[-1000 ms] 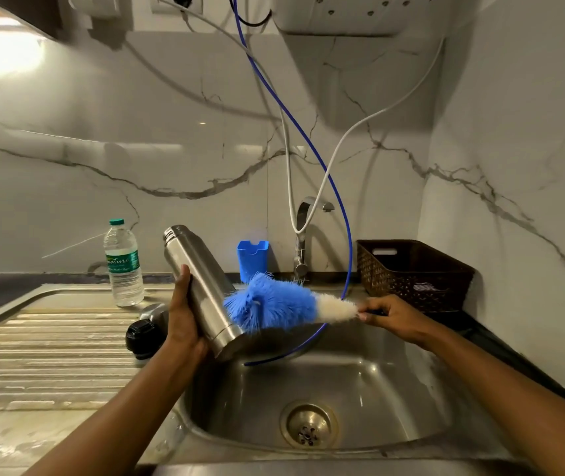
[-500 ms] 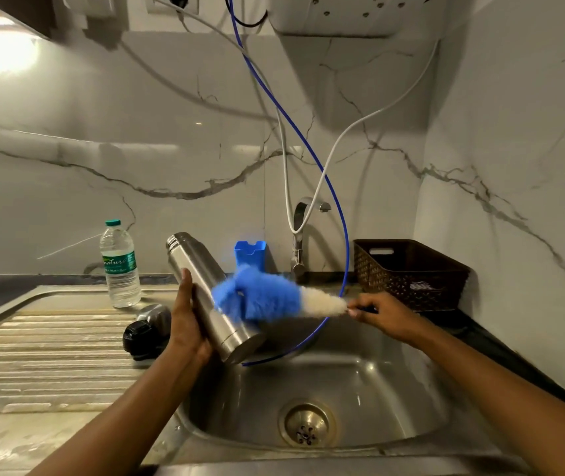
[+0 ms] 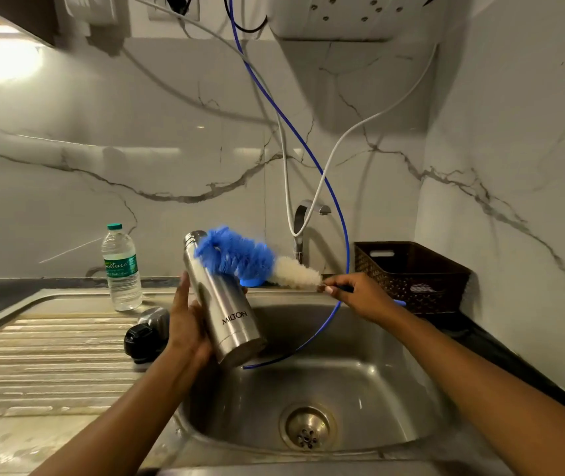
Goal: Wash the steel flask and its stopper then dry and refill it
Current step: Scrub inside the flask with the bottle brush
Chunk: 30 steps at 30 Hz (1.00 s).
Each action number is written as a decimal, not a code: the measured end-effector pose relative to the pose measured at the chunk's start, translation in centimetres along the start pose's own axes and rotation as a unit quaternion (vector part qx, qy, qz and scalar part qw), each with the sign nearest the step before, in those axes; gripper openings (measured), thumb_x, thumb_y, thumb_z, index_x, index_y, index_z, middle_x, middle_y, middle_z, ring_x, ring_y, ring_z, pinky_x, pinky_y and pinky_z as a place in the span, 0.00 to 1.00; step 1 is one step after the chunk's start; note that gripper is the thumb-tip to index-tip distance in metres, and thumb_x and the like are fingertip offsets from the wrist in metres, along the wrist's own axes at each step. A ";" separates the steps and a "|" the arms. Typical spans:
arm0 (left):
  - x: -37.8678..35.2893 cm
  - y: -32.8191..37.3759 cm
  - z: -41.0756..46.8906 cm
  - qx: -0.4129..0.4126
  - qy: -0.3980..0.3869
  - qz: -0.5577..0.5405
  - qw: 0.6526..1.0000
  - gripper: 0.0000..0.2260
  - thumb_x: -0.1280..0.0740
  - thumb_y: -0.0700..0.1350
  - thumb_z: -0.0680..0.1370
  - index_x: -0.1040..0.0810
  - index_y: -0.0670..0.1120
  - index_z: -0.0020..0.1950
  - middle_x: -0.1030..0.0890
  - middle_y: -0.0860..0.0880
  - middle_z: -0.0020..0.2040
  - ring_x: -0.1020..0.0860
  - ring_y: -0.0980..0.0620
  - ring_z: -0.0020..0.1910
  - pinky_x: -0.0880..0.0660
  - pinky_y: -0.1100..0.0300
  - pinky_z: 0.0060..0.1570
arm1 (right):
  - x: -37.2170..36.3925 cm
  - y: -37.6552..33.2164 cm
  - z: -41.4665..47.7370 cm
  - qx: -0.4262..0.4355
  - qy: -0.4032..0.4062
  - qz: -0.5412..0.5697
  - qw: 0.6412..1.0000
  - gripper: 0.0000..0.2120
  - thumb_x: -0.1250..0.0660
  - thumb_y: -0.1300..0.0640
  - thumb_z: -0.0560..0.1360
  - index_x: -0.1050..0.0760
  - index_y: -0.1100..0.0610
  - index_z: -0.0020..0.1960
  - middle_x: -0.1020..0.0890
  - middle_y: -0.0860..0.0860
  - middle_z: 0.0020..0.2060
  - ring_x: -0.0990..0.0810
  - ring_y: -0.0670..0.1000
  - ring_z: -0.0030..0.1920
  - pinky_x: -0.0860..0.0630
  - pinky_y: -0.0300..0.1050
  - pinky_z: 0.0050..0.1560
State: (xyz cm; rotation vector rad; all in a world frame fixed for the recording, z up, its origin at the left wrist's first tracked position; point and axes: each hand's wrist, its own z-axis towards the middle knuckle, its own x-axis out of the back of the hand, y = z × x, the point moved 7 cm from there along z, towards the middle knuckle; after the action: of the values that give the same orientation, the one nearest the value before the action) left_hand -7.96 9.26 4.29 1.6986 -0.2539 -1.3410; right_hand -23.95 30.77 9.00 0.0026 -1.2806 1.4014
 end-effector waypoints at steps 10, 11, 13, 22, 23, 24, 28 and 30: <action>-0.1 0.0 0.4 -0.022 -0.032 0.040 0.998 0.41 0.26 0.68 0.54 0.27 0.47 0.61 0.17 0.41 0.47 0.18 0.42 0.42 0.19 0.49 0.40 | 1.9 2.6 -2.8 -0.024 -0.029 0.009 0.999 0.10 0.34 0.59 0.76 0.22 0.44 0.50 0.19 0.43 0.48 0.22 0.41 0.52 0.27 0.35 0.53; -0.1 0.0 0.4 -0.023 -0.026 0.042 0.999 0.35 0.30 0.67 0.61 0.27 0.47 0.61 0.18 0.41 0.46 0.19 0.43 0.41 0.20 0.51 0.38 | 1.4 2.1 -1.7 -0.017 -0.018 0.006 1.000 0.09 0.34 0.59 0.76 0.21 0.46 0.52 0.19 0.44 0.47 0.23 0.41 0.51 0.28 0.34 0.52; -0.1 -0.1 0.5 -0.015 -0.024 0.026 0.999 0.29 0.37 0.63 0.70 0.27 0.44 0.62 0.19 0.41 0.44 0.20 0.44 0.40 0.21 0.53 0.37 | 0.7 0.9 0.1 -0.006 0.020 0.008 1.000 0.09 0.35 0.59 0.77 0.21 0.52 0.55 0.19 0.47 0.45 0.23 0.41 0.48 0.29 0.32 0.47; -0.8 0.7 -0.3 -0.034 -0.049 -0.023 0.998 0.45 0.21 0.64 0.48 0.26 0.45 0.60 0.16 0.41 0.45 0.16 0.43 0.40 0.20 0.50 0.34 | 0.8 1.9 -3.3 0.008 -0.030 -0.015 0.999 0.10 0.34 0.60 0.76 0.22 0.47 0.52 0.19 0.46 0.47 0.21 0.42 0.50 0.26 0.35 0.51; -0.7 0.7 -0.3 -0.030 -0.034 -0.024 0.999 0.48 0.21 0.64 0.48 0.27 0.44 0.63 0.17 0.40 0.47 0.16 0.42 0.42 0.20 0.49 0.36 | 1.4 2.6 -4.1 -0.003 -0.045 -0.015 0.999 0.10 0.34 0.60 0.75 0.22 0.46 0.50 0.19 0.48 0.48 0.21 0.44 0.50 0.26 0.36 0.52; -0.1 0.8 0.0 -0.034 -0.020 -0.029 0.999 0.47 0.23 0.65 0.53 0.29 0.43 0.65 0.18 0.40 0.48 0.17 0.41 0.43 0.20 0.49 0.37 | 1.9 3.2 -4.7 -0.013 -0.054 -0.016 0.998 0.11 0.33 0.60 0.75 0.23 0.45 0.49 0.19 0.48 0.47 0.21 0.45 0.50 0.26 0.37 0.52; 0.1 1.1 0.3 -0.046 -0.029 0.013 0.998 0.44 0.26 0.69 0.55 0.29 0.45 0.64 0.18 0.42 0.43 0.18 0.44 0.38 0.20 0.52 0.34 | 2.6 2.5 -3.3 -0.014 -0.019 -0.020 1.000 0.11 0.33 0.59 0.75 0.23 0.42 0.50 0.18 0.49 0.49 0.21 0.47 0.52 0.25 0.43 0.55; -0.7 0.7 -0.1 -0.028 -0.048 0.048 0.997 0.51 0.23 0.69 0.45 0.27 0.45 0.62 0.17 0.41 0.42 0.17 0.45 0.36 0.20 0.52 0.35 | 1.9 0.7 -1.4 0.002 0.009 -0.012 1.000 0.09 0.35 0.58 0.76 0.22 0.48 0.54 0.18 0.50 0.50 0.22 0.45 0.51 0.25 0.41 0.55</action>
State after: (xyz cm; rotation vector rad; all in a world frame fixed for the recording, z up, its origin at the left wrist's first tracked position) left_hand -7.90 9.33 5.28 1.5582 -0.3448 -1.3473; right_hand -24.15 33.17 9.20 0.0080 -1.2594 1.3814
